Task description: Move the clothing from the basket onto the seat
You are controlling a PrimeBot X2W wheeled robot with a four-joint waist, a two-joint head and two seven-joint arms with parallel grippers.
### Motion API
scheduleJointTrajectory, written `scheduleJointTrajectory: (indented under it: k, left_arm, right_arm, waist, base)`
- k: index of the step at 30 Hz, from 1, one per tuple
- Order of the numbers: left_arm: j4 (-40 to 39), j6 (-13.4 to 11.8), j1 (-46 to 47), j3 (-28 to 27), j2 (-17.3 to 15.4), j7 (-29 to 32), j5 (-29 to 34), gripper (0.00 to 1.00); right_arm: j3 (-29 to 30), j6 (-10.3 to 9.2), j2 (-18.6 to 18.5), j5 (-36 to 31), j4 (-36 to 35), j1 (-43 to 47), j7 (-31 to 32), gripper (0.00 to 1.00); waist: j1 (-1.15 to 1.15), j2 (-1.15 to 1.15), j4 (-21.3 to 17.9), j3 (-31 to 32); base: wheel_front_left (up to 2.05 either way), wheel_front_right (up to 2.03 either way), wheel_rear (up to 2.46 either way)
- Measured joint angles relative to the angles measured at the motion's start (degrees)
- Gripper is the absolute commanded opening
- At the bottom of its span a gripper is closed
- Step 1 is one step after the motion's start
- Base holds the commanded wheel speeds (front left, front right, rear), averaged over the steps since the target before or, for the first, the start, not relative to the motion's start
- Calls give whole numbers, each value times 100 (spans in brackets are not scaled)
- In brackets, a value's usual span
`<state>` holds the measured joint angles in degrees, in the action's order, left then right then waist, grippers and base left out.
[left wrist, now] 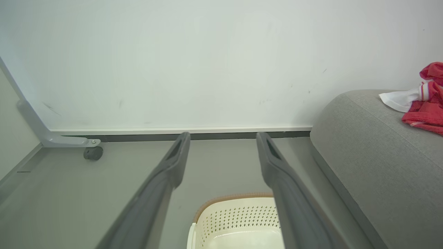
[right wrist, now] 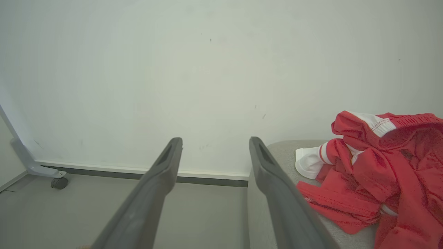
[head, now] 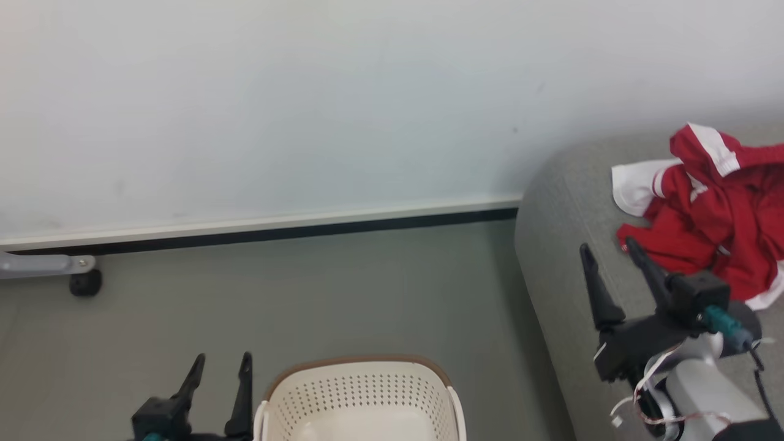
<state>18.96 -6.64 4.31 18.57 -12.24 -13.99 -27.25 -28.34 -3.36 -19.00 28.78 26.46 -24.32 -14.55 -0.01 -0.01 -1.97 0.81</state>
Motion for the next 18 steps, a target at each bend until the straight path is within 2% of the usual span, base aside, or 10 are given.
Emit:
scheduleJointTrajectory:
  k: [8,18]
  left_arm:
    - [-374,-44,-564,-377,-44,-31,3,100]
    - [-672,-48,-889,-765,41,-32,89,100]
  right_arm:
    - [36,-227,187,-57,-905,888,-13,100]
    - [318,-355,272,-207,-1600,1760,-13,100]
  waist:
    - [0,0,291,327]
    - [1,1,155,353]
  base:
    - [0,0,0]
    - [0,0,0]
